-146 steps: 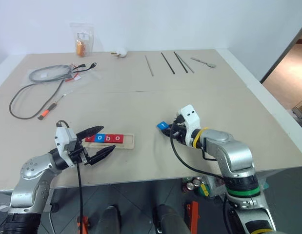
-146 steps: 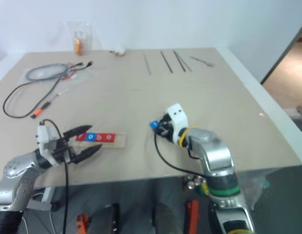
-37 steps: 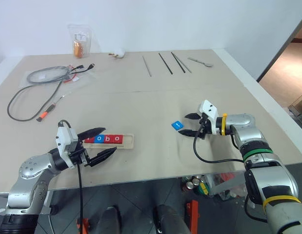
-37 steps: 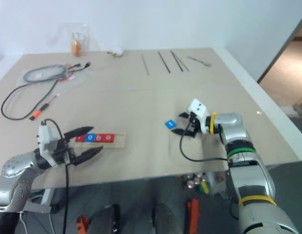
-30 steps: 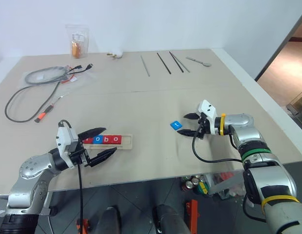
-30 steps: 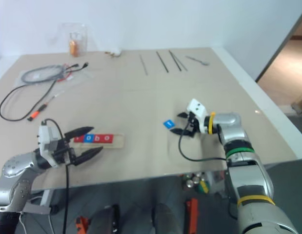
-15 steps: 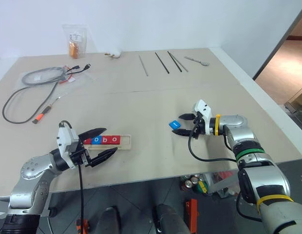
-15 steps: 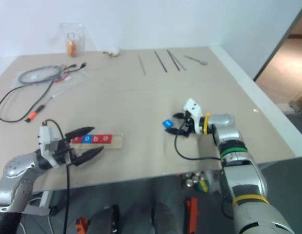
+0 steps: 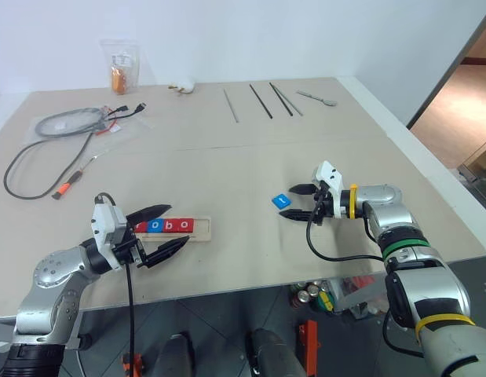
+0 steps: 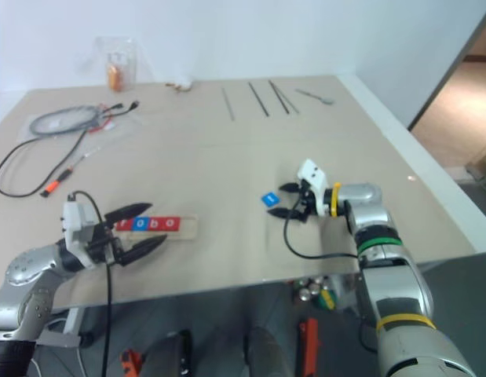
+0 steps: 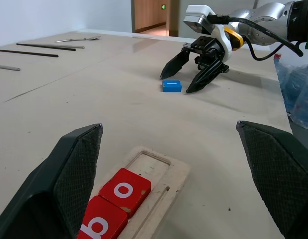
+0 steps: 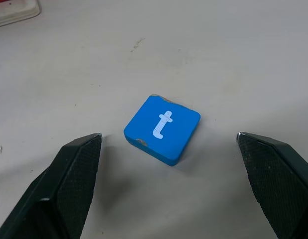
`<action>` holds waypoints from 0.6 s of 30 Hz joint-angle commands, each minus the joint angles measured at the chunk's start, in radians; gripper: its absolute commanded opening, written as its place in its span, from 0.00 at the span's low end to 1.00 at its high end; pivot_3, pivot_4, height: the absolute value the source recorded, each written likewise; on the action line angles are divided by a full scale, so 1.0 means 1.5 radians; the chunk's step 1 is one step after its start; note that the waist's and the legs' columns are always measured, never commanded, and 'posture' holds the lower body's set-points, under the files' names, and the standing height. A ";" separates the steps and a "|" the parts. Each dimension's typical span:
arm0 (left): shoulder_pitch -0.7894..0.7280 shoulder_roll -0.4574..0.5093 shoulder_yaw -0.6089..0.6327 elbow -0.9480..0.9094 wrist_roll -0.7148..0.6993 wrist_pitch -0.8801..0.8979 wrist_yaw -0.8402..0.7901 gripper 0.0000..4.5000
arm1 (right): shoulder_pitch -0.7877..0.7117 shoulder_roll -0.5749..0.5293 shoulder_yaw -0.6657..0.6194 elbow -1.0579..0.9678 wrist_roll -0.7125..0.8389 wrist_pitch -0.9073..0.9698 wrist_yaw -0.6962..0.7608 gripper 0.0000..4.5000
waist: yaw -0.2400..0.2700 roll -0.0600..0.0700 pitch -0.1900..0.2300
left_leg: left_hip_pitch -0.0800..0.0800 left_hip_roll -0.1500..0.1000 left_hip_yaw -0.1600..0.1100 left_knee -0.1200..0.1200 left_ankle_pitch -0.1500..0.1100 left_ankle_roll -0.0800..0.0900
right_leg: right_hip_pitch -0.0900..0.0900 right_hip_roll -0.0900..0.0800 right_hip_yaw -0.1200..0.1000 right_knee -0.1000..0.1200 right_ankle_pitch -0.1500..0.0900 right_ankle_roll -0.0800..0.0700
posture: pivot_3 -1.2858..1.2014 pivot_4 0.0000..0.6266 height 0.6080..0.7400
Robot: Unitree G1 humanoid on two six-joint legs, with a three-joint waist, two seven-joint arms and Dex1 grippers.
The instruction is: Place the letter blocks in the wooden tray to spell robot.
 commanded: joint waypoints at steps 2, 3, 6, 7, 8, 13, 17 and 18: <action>-0.014 -0.005 0.000 -0.001 0.001 -0.017 0.003 1.00 | -0.002 0.000 -0.021 -0.018 0.012 -0.003 -0.016 0.94 | 0.000 0.000 0.000 | 0.000 0.000 0.000 0.000 0.000 0.000 | 0.000 0.000 0.000 0.000 0.000 0.000 | 0.52 0.24 1.00; -0.011 -0.007 -0.002 -0.002 0.002 -0.017 0.004 1.00 | 0.000 0.006 -0.027 -0.019 0.015 -0.006 -0.035 0.94 | 0.000 0.000 0.000 | 0.000 0.000 0.000 0.000 0.000 0.000 | 0.000 0.000 0.000 0.000 0.000 0.000 | 0.52 0.24 1.00; -0.008 -0.010 -0.003 -0.004 0.003 -0.019 0.004 1.00 | 0.012 0.015 -0.033 -0.028 0.016 -0.019 -0.065 0.94 | 0.000 0.000 0.000 | 0.000 0.000 0.000 0.000 0.000 0.000 | 0.000 0.000 0.000 0.000 0.000 0.000 | 0.52 0.24 1.00; -0.007 -0.011 -0.003 -0.004 0.003 -0.019 0.005 1.00 | 0.020 0.015 -0.031 -0.035 0.015 -0.023 -0.068 0.94 | 0.000 0.000 0.000 | 0.000 0.000 0.000 0.000 0.000 0.000 | 0.000 0.000 0.000 0.000 0.000 0.000 | 0.52 0.24 1.00; -0.007 -0.011 -0.004 -0.004 0.003 -0.020 0.005 1.00 | 0.028 0.016 -0.030 -0.042 0.014 -0.025 -0.069 0.94 | 0.000 0.000 0.000 | 0.000 0.000 0.000 0.000 0.000 0.000 | 0.000 0.000 0.000 0.000 0.000 0.000 | 0.52 0.24 1.00; -0.010 -0.011 -0.004 0.000 0.003 -0.020 0.004 1.00 | 0.068 0.022 -0.035 -0.088 0.026 -0.014 -0.074 0.94 | 0.000 0.000 0.000 | 0.000 0.000 0.000 0.000 0.000 0.000 | 0.000 0.000 0.000 0.000 0.000 0.000 | 0.52 0.24 1.00; -0.019 -0.010 -0.006 0.007 0.003 -0.021 0.001 1.00 | 0.092 0.023 -0.048 -0.121 0.049 0.008 -0.066 0.94 | 0.000 0.000 0.000 | 0.000 0.000 0.000 0.000 0.000 0.000 | 0.000 0.000 0.001 0.000 0.000 0.001 | 0.52 0.24 1.00; -0.020 -0.009 -0.007 0.008 0.003 -0.021 0.000 1.00 | 0.098 0.025 -0.052 -0.132 0.057 0.016 -0.065 0.94 | 0.000 0.000 0.000 | 0.000 0.000 0.000 0.000 0.000 0.000 | 0.000 0.000 0.001 0.000 0.000 0.001 | 0.52 0.24 1.00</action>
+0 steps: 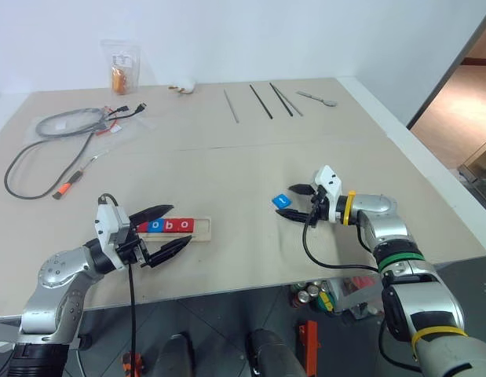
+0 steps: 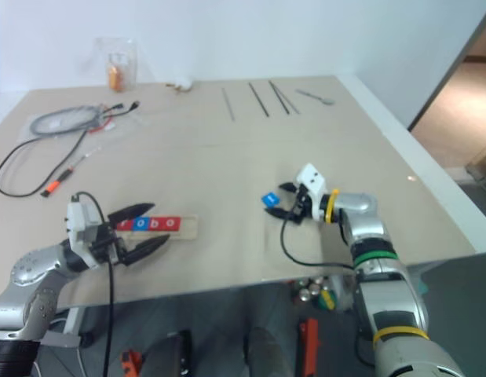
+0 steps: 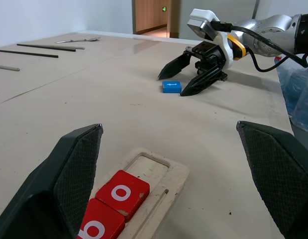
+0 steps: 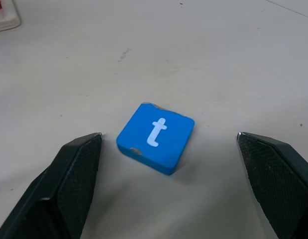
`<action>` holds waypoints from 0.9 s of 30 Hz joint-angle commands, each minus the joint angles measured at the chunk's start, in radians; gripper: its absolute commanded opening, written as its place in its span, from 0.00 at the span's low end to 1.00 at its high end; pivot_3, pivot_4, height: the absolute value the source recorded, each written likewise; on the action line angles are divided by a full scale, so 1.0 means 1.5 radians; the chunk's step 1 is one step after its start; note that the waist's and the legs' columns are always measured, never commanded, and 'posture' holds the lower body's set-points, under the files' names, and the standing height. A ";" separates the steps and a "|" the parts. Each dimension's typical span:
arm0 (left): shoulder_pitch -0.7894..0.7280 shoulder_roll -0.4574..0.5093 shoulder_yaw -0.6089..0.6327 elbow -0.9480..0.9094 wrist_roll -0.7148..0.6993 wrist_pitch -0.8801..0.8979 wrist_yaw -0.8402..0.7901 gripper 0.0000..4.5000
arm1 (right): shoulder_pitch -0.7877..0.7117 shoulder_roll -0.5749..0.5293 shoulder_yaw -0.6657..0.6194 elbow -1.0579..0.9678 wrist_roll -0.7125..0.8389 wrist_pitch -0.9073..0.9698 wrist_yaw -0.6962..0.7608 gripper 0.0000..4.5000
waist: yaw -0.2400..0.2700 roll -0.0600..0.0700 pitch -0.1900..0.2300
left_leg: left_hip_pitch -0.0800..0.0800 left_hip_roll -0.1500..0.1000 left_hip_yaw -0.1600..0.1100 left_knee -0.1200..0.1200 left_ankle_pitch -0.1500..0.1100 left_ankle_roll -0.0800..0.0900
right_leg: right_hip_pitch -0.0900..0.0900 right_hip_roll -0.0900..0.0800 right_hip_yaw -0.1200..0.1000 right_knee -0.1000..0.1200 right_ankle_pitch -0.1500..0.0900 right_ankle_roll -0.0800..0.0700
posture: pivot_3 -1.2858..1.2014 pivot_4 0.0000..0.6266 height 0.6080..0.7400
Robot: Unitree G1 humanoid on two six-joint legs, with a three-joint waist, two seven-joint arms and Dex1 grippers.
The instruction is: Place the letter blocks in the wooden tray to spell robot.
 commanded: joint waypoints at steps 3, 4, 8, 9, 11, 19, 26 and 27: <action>-0.019 0.001 0.000 0.004 -0.002 -0.015 -0.008 1.00 | 0.045 0.007 -0.034 -0.085 0.056 0.052 0.007 0.94 | 0.000 0.000 0.000 | 0.000 0.000 0.000 0.000 0.000 0.000 | 0.000 0.000 0.000 0.000 0.000 0.000 | 0.52 0.24 1.00; -0.020 0.000 -0.001 0.006 -0.001 -0.016 -0.008 1.00 | 0.049 0.008 -0.037 -0.095 0.061 0.061 0.003 0.94 | 0.000 0.000 0.000 | 0.000 0.000 0.000 0.000 0.000 0.000 | 0.000 0.000 0.000 0.000 0.000 0.000 | 0.52 0.24 1.00; -0.023 -0.004 -0.005 0.010 0.001 -0.020 -0.008 1.00 | 0.058 0.015 -0.050 -0.124 0.087 0.091 -0.001 0.94 | 0.000 0.000 0.000 | 0.000 0.000 0.000 0.000 0.000 0.000 | 0.000 0.000 0.000 0.000 0.000 0.000 | 0.52 0.24 1.00; -0.023 -0.005 -0.006 0.010 0.001 -0.021 -0.007 1.00 | 0.061 0.017 -0.050 -0.129 0.084 0.095 -0.012 0.94 | 0.000 0.000 0.000 | 0.000 0.000 0.000 0.000 0.000 0.000 | 0.000 0.000 0.000 0.000 0.000 0.000 | 0.52 0.24 1.00; -0.023 -0.006 -0.006 0.011 0.002 -0.023 -0.006 1.00 | 0.070 0.017 -0.046 -0.145 0.080 0.103 -0.025 0.94 | 0.000 0.000 0.000 | 0.000 0.000 0.000 0.000 0.000 0.000 | 0.000 0.000 0.000 0.000 0.000 0.000 | 0.52 0.24 1.00; -0.019 -0.011 -0.006 0.013 0.002 -0.030 -0.002 1.00 | 0.106 -0.004 -0.028 -0.184 0.057 0.090 -0.039 0.94 | 0.000 0.000 0.000 | 0.000 0.000 0.000 0.000 0.000 0.000 | 0.000 0.000 0.001 0.000 0.000 0.000 | 0.52 0.24 1.00; -0.014 -0.022 -0.013 0.011 0.007 -0.036 0.004 1.00 | 0.131 -0.010 -0.037 -0.236 0.057 0.100 -0.073 0.94 | 0.000 0.000 0.000 | 0.000 0.000 0.001 0.000 0.000 0.000 | 0.000 0.000 0.001 0.000 0.000 0.000 | 0.52 0.24 1.00; -0.014 -0.024 -0.013 0.011 0.008 -0.038 0.004 1.00 | 0.139 -0.010 -0.039 -0.251 0.060 0.105 -0.078 0.94 | 0.000 0.000 0.000 | 0.000 0.000 0.000 0.000 0.000 0.000 | 0.000 0.000 0.001 0.000 0.000 0.000 | 0.52 0.24 1.00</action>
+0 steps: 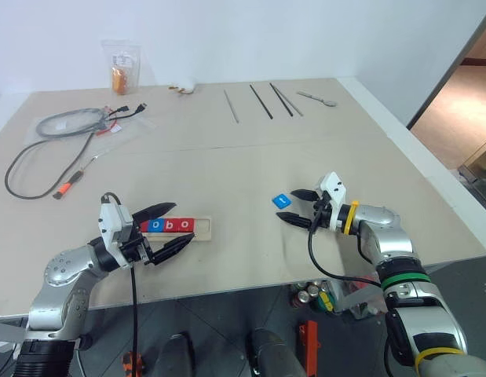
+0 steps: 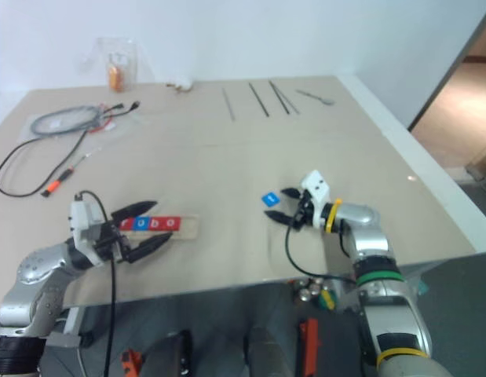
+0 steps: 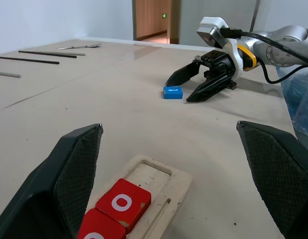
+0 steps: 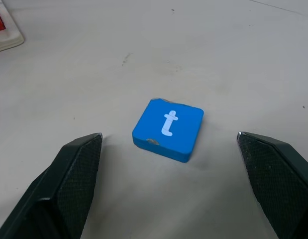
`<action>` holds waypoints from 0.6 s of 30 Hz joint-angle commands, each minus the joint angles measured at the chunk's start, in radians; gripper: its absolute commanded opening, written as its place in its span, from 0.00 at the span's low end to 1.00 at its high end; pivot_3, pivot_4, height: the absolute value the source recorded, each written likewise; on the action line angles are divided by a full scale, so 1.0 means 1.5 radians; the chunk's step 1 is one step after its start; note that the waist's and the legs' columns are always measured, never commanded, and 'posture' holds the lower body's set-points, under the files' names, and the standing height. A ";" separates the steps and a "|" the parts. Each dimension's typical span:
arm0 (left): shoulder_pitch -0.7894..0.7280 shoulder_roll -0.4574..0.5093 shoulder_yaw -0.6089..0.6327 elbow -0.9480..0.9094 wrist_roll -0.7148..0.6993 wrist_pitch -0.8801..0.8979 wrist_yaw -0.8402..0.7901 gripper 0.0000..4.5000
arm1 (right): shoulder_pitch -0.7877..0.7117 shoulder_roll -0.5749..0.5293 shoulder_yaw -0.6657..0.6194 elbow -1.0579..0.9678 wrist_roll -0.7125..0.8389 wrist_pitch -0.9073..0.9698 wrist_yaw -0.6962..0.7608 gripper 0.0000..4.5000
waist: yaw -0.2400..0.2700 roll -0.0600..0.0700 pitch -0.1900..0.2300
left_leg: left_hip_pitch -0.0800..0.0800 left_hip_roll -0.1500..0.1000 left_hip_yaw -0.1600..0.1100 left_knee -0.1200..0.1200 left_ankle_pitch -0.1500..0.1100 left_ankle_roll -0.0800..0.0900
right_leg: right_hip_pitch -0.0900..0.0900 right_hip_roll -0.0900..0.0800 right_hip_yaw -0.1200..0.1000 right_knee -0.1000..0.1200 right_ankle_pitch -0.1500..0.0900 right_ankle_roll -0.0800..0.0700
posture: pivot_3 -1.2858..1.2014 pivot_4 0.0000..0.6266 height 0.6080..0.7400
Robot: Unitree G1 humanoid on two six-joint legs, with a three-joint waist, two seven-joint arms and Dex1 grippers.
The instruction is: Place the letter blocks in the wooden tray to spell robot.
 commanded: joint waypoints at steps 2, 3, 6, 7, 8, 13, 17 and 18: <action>0.001 -0.009 -0.003 -0.007 0.003 -0.019 0.005 1.00 | 0.041 -0.012 -0.013 -0.098 0.005 0.023 -0.040 0.94 | 0.000 0.000 0.000 | 0.000 0.000 0.000 0.000 0.000 0.000 | 0.000 0.000 0.000 0.000 0.000 0.000 | 0.52 0.24 1.00; 0.001 -0.010 -0.003 -0.006 0.004 -0.020 0.004 1.00 | 0.046 -0.011 -0.012 -0.102 0.004 0.024 -0.045 0.94 | 0.000 0.000 0.000 | 0.000 0.000 0.000 0.000 0.000 0.000 | 0.000 0.000 0.000 0.000 0.000 0.000 | 0.52 0.24 1.00; -0.002 -0.011 -0.005 -0.001 0.005 -0.022 0.001 1.00 | 0.045 -0.010 -0.013 -0.092 -0.002 0.021 -0.065 0.94 | 0.000 0.000 0.000 | 0.000 0.000 0.000 0.000 0.000 0.000 | 0.000 0.000 0.000 0.000 0.000 0.000 | 0.52 0.24 1.00; -0.005 -0.012 -0.006 0.001 0.005 -0.022 0.000 1.00 | 0.039 -0.009 -0.016 -0.081 -0.005 0.018 -0.076 0.94 | 0.000 0.000 0.000 | 0.000 0.000 0.000 0.000 0.000 0.000 | 0.000 0.000 0.000 0.000 0.000 0.000 | 0.52 0.24 1.00; -0.007 -0.013 -0.008 0.002 0.005 -0.022 0.000 1.00 | 0.033 -0.008 -0.021 -0.072 -0.006 0.014 -0.088 0.94 | 0.000 0.000 0.000 | 0.000 0.000 0.000 0.000 0.000 0.000 | 0.000 0.000 0.000 0.000 0.000 0.000 | 0.52 0.24 1.00; -0.011 -0.015 -0.013 0.001 0.005 -0.026 0.003 1.00 | 0.032 0.006 -0.032 -0.092 0.016 0.023 -0.116 0.94 | 0.000 0.000 0.000 | 0.000 0.000 0.000 0.001 0.000 0.000 | 0.000 0.000 0.000 0.000 0.000 0.000 | 0.52 0.24 1.00; -0.008 -0.017 -0.015 0.002 0.006 -0.027 0.004 1.00 | 0.038 0.003 -0.027 -0.100 0.021 0.026 -0.108 0.94 | 0.000 0.000 0.000 | 0.000 0.000 0.000 0.000 0.000 0.000 | 0.000 0.000 0.000 0.000 0.000 0.000 | 0.52 0.24 1.00; -0.008 -0.018 -0.016 0.003 0.006 -0.027 0.004 1.00 | 0.038 0.002 -0.027 -0.100 0.022 0.026 -0.106 0.94 | 0.000 0.000 0.000 | 0.000 0.000 0.000 0.000 0.000 0.000 | 0.000 0.000 0.000 0.000 0.000 0.000 | 0.52 0.24 1.00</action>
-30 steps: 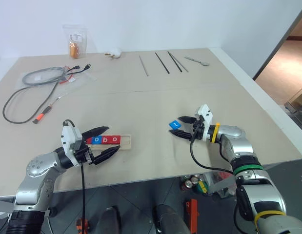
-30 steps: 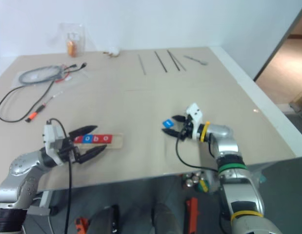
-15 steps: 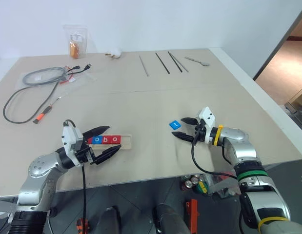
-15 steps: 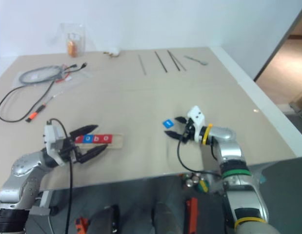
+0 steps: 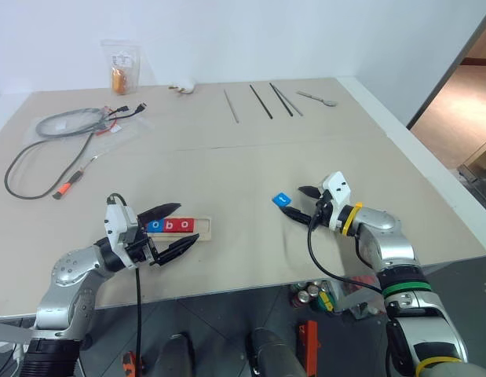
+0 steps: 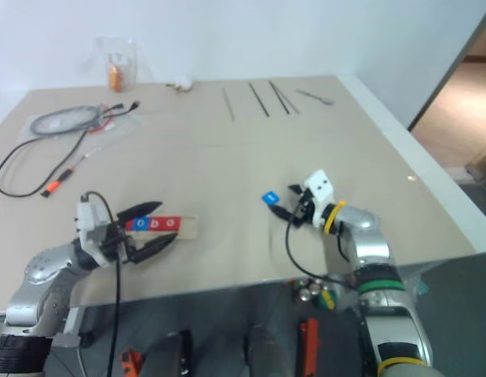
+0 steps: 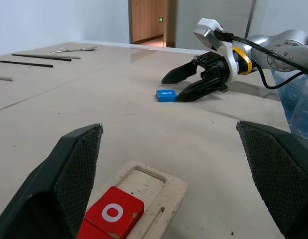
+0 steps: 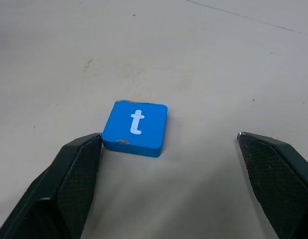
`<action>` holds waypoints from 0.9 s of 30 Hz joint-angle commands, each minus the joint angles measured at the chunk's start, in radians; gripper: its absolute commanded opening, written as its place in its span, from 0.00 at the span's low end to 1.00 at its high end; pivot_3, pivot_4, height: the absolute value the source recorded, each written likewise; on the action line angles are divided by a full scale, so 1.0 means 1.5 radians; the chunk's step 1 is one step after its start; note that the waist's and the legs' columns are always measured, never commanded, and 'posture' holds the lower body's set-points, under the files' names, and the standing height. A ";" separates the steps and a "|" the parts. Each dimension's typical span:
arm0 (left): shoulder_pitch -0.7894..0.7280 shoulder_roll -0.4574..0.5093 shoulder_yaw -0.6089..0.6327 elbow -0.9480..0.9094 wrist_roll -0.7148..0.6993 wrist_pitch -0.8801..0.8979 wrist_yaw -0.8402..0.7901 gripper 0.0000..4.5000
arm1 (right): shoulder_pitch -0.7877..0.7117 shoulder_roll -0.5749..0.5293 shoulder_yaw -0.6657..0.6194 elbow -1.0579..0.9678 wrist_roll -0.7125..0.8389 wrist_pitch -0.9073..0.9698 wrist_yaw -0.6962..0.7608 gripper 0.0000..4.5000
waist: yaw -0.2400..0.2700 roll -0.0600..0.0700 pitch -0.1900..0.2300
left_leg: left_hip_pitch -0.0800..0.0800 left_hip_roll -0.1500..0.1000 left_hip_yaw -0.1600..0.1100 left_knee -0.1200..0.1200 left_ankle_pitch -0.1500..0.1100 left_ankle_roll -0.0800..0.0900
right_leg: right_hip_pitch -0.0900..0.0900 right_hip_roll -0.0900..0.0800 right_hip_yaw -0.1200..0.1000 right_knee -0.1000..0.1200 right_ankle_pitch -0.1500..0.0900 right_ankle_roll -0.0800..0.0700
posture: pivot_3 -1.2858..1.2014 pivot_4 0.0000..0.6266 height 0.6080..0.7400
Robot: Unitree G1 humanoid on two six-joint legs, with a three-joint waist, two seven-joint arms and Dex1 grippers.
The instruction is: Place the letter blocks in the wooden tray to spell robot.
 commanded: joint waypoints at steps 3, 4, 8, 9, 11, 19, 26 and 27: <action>-0.005 -0.005 0.001 -0.003 0.001 -0.014 0.003 1.00 | -0.008 -0.008 -0.013 -0.028 0.017 0.003 0.010 0.94 | 0.000 0.000 0.000 | 0.000 0.000 0.000 0.000 0.000 0.000 | 0.000 0.000 0.000 0.000 0.000 0.000 | 0.52 0.24 1.00; -0.005 -0.006 0.001 -0.002 0.001 -0.014 0.003 1.00 | -0.009 -0.008 -0.013 -0.029 0.019 0.005 0.013 0.94 | 0.000 0.000 0.000 | 0.000 0.000 0.000 0.000 0.000 0.000 | 0.000 0.000 0.000 0.000 0.000 0.000 | 0.52 0.24 1.00; -0.006 -0.009 0.000 0.001 0.003 -0.015 0.002 1.00 | -0.004 -0.010 -0.003 -0.055 0.017 0.022 0.013 0.94 | 0.000 0.000 0.000 | 0.000 0.000 0.000 0.000 0.000 0.000 | 0.000 0.000 0.000 0.000 0.000 0.000 | 0.52 0.24 1.00; -0.005 -0.010 -0.001 0.002 0.004 -0.016 0.003 1.00 | -0.001 -0.013 0.000 -0.066 0.014 0.032 0.011 0.94 | 0.000 0.000 0.000 | 0.000 0.000 0.000 0.000 0.000 0.000 | 0.000 0.000 0.000 0.000 0.000 0.000 | 0.52 0.24 1.00; -0.005 -0.012 -0.001 0.002 0.004 -0.016 0.003 1.00 | 0.008 -0.019 0.005 -0.093 0.014 0.051 0.015 0.94 | 0.000 0.000 0.000 | 0.000 0.000 0.000 0.000 0.000 0.000 | 0.000 0.000 0.000 0.000 0.000 0.000 | 0.52 0.24 1.00; -0.002 -0.021 -0.006 0.005 0.009 -0.021 0.006 1.00 | 0.041 -0.019 0.021 -0.181 0.007 0.100 0.000 0.94 | 0.000 0.000 0.000 | 0.000 0.000 0.000 0.000 0.000 0.000 | 0.000 0.000 0.001 0.000 0.000 0.000 | 0.52 0.24 1.00; -0.001 -0.026 -0.008 0.008 0.012 -0.026 0.009 1.00 | 0.059 0.008 0.037 -0.248 0.002 0.185 -0.071 0.47 | 0.001 0.000 0.000 | 0.000 0.000 0.000 0.000 0.000 0.000 | 0.000 0.000 0.001 0.000 0.000 0.000 | 0.52 0.24 1.00; -0.001 -0.027 -0.009 0.008 0.013 -0.027 0.009 1.00 | 0.062 0.008 0.043 -0.252 -0.006 0.184 -0.078 0.40 | 0.001 0.000 0.000 | 0.000 0.000 0.000 0.000 0.000 0.000 | 0.000 0.000 0.001 0.000 0.000 0.000 | 0.52 0.24 1.00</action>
